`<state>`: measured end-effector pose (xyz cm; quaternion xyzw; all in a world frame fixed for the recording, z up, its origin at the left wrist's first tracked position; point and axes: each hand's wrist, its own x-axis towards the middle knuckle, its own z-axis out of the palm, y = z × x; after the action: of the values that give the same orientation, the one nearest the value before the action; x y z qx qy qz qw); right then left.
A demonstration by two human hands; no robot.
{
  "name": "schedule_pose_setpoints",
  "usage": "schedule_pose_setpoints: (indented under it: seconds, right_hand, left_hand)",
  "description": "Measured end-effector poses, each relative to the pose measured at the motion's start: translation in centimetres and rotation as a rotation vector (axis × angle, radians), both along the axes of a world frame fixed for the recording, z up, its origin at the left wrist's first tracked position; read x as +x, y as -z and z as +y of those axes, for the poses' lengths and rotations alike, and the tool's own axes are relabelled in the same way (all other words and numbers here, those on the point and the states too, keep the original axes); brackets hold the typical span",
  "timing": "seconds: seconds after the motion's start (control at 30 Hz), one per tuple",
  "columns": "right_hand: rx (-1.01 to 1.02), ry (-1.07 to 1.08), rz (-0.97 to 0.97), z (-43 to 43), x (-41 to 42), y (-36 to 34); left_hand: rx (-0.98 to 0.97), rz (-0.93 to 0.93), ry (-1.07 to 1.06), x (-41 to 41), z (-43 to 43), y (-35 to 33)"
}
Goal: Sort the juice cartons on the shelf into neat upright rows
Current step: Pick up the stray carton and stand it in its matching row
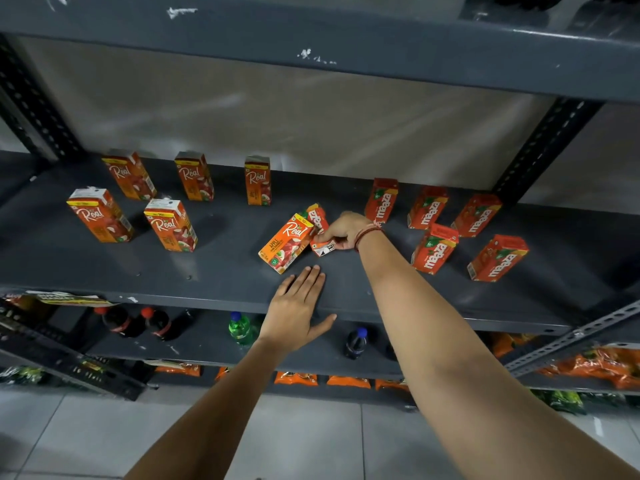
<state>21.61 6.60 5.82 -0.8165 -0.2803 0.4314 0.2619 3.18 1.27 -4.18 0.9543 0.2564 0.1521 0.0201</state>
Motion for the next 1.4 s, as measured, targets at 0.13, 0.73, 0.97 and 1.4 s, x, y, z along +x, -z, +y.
schedule_pose_setpoints:
  seconds: [0.13, 0.73, 0.97, 1.4]
  right_hand:
    - [0.064, 0.062, 0.019, 0.0, -0.3, 0.3]
    - [0.603, 0.378, 0.415, -8.1, -2.4, 3.5]
    - [0.603, 0.295, 0.335, -9.3, -3.1, 3.9]
    - [0.658, 0.319, 0.172, -10.6, -0.1, 4.0]
  left_hand:
    - [-0.011, 0.003, -0.003, 0.1, 0.0, 0.1]
    - [0.018, 0.002, 0.000, -0.1, -0.1, -0.3]
    - [0.040, 0.001, -0.011, -0.1, -0.3, -0.6]
    - [0.036, 0.001, -0.010, -0.1, -0.3, -0.5]
